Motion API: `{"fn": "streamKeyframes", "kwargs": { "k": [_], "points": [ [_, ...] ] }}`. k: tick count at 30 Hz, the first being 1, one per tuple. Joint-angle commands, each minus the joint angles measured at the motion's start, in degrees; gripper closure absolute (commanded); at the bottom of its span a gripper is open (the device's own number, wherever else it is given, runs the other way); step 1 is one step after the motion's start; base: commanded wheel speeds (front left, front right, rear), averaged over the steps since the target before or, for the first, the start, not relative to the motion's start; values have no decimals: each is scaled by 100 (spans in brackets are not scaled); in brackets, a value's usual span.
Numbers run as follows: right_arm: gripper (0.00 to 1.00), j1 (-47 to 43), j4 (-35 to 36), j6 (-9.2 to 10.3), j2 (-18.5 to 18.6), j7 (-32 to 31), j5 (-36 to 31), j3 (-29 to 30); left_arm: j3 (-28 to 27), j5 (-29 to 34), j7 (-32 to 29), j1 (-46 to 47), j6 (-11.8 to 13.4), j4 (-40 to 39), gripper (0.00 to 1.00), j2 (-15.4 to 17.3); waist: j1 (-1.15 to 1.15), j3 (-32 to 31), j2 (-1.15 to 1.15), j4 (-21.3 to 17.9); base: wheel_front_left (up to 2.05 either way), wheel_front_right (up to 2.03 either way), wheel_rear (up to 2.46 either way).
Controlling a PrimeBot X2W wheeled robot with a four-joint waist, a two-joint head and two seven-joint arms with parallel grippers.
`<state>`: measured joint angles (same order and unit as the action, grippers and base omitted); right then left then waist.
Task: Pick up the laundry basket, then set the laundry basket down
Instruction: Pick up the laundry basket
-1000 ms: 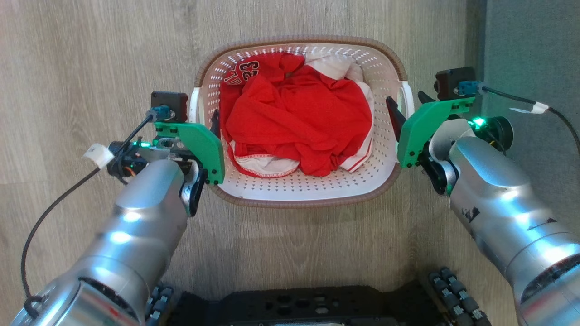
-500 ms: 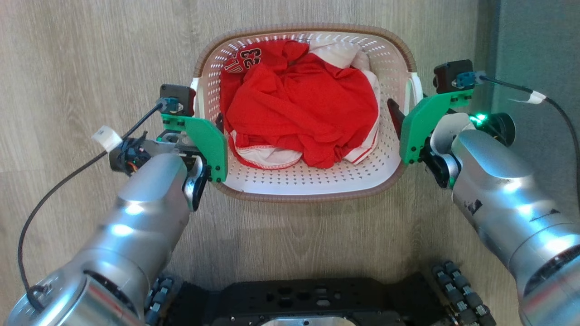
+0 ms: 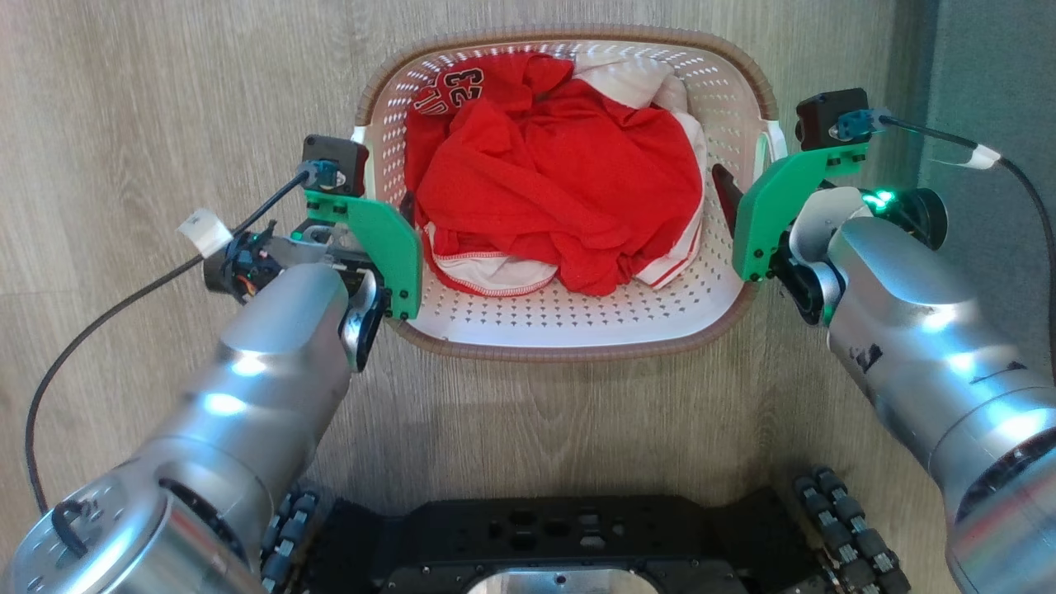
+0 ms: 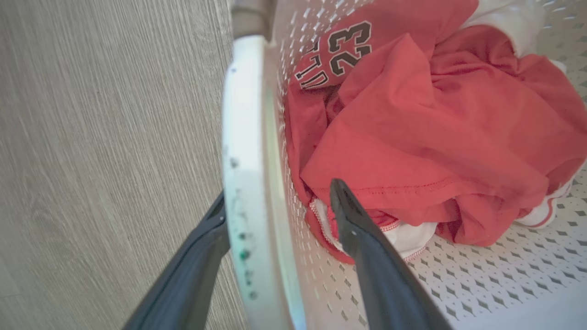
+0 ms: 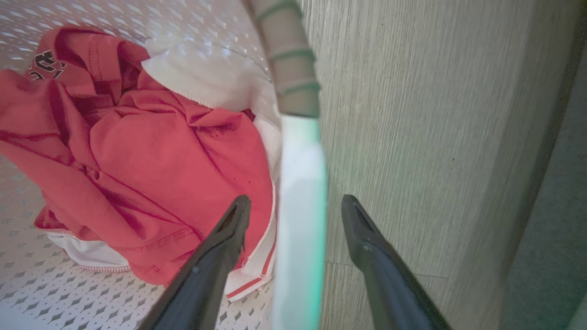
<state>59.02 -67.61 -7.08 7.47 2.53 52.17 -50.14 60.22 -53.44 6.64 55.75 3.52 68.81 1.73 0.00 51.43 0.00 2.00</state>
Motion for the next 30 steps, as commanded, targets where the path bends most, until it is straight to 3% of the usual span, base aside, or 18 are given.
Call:
{"fn": "streamKeyframes", "kwargs": {
  "k": [1,6,7,8,9,22,30],
  "points": [
    [0,-244,25,-41,-81,32,60,-71,-32,-44,18,32,20,-36,0,115,0,7,0,0,0,0,0],
    [0,-240,38,-41,-51,8,155,-172,81,-167,24,70,34,-42,0,115,0,29,0,5,0,0,0],
    [55,-231,42,-41,-30,8,194,-206,120,-227,23,76,39,-55,15,115,0,36,0,12,0,0,0],
    [81,-229,45,-41,-20,6,217,-221,137,-263,9,77,34,-63,64,115,0,38,0,16,0,0,0],
    [100,-228,51,-41,-12,2,236,-241,152,-302,-10,77,26,-72,100,115,0,40,0,21,0,0,0],
    [100,-246,116,-41,145,10,435,-503,492,-585,-115,79,58,-139,100,115,0,-34,0,72,0,0,0],
    [100,-359,167,-41,198,-530,449,-964,787,-707,-343,-32,-92,-116,100,115,0,-468,0,51,0,0,0]
  ]
}}
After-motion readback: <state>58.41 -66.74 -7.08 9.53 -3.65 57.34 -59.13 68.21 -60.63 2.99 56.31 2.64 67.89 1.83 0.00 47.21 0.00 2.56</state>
